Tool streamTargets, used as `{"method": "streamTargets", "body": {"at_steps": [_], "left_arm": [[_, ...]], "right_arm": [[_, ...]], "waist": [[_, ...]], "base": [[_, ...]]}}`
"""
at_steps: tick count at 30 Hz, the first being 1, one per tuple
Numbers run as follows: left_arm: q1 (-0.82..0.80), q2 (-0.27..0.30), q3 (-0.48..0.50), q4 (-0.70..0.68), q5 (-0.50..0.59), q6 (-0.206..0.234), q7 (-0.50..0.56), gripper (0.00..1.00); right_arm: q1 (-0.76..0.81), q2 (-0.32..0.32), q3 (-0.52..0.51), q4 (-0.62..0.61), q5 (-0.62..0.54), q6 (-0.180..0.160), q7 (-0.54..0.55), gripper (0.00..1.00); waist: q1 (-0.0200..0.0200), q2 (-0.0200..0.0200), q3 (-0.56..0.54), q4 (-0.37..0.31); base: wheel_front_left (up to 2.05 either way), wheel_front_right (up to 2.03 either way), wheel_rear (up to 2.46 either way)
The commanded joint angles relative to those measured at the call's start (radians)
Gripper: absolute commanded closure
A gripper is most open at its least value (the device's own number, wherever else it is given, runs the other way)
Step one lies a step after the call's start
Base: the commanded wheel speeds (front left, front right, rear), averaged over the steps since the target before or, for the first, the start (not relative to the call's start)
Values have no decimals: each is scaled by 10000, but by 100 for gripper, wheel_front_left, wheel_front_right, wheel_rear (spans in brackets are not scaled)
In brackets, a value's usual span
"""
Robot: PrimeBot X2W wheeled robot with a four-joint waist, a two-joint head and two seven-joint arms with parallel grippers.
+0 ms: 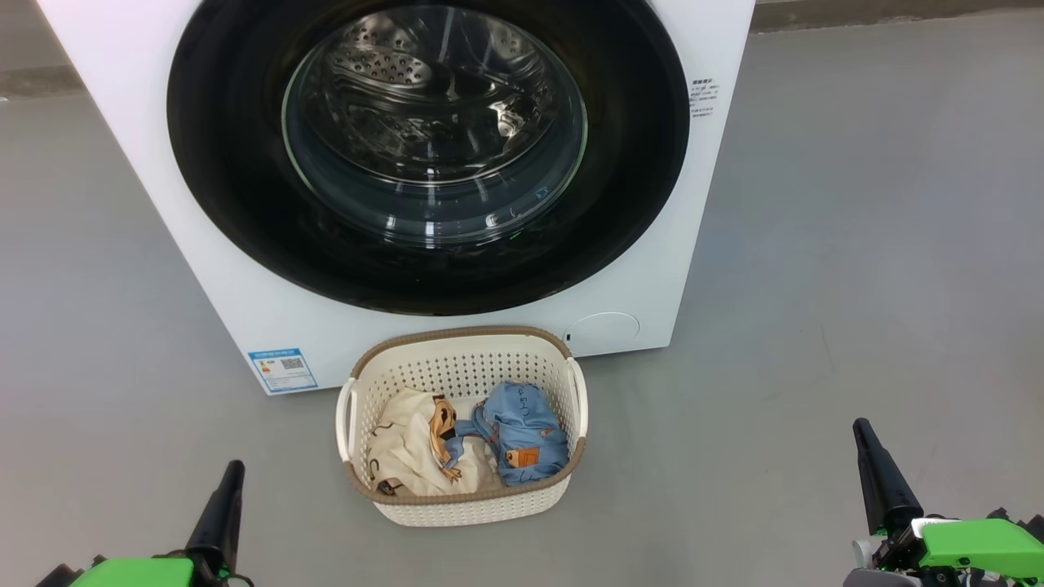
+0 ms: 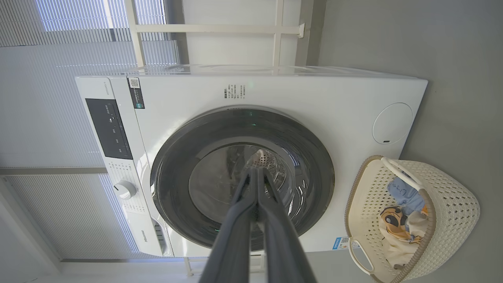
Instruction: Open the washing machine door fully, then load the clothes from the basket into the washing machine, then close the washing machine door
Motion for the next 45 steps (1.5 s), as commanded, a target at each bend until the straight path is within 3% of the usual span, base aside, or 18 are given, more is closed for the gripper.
{"method": "streamTargets", "body": {"at_steps": [1,45], "left_arm": [[-454,97,347,-187,143,-31,23,100],[-453,97,345,-187,142,-31,21,100]], "right_arm": [[-431,-70,249,-242,-119,16,79,100],[-431,-70,250,-242,-118,16,78,100]], "waist": [[0,0,0,0],[0,0,0,0]], "base": [[0,0,0],[0,0,0]]}}
